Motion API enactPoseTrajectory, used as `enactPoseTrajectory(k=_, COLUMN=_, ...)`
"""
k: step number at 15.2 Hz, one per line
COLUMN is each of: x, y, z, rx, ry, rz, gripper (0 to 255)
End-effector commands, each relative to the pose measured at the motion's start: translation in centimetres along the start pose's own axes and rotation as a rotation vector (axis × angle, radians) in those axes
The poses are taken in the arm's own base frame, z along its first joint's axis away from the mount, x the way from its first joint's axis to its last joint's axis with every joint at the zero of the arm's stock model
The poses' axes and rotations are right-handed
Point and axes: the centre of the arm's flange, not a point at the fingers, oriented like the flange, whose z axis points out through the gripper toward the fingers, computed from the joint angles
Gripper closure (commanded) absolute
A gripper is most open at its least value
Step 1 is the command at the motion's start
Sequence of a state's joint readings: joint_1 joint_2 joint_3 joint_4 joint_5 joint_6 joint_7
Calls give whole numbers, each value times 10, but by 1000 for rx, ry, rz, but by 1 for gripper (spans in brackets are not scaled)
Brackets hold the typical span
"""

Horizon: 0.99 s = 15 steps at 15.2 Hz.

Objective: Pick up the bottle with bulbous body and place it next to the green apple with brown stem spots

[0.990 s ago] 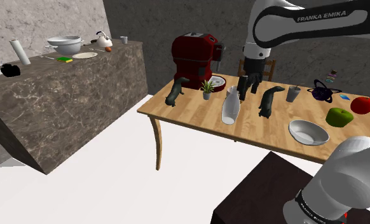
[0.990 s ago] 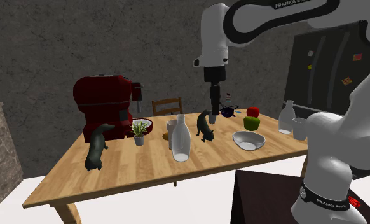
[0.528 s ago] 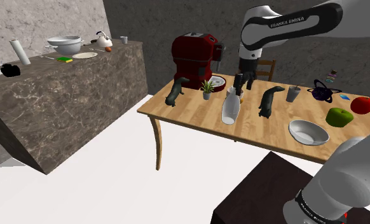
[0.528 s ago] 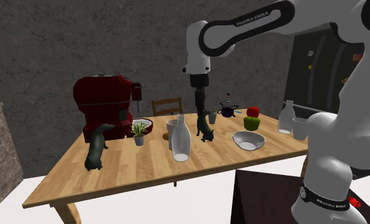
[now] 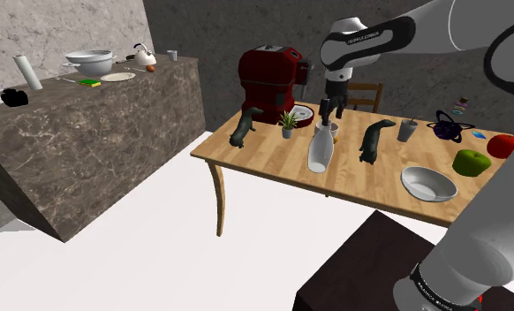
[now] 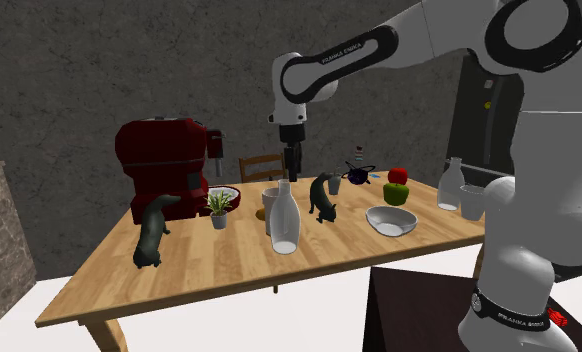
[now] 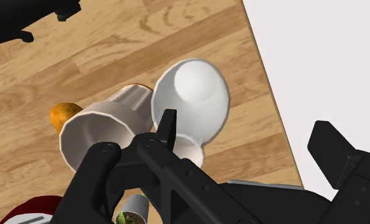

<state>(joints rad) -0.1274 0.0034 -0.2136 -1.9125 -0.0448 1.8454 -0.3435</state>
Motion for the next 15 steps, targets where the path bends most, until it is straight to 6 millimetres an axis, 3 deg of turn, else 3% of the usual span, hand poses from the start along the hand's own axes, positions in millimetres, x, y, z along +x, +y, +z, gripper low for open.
enactPoseTrajectory(k=1, x=17, y=18, z=7, rx=-4, ry=-2, rz=1, gripper=0)
enactPoseTrajectory(k=4, x=40, y=42, z=14, rx=-7, ry=-4, rz=2, gripper=0)
enactPoseTrajectory(k=11, x=40, y=42, z=51, rx=-7, ry=-4, rz=2, gripper=0)
enactPoseTrajectory(k=15, x=40, y=42, z=54, rx=-7, ry=-4, rz=2, gripper=0)
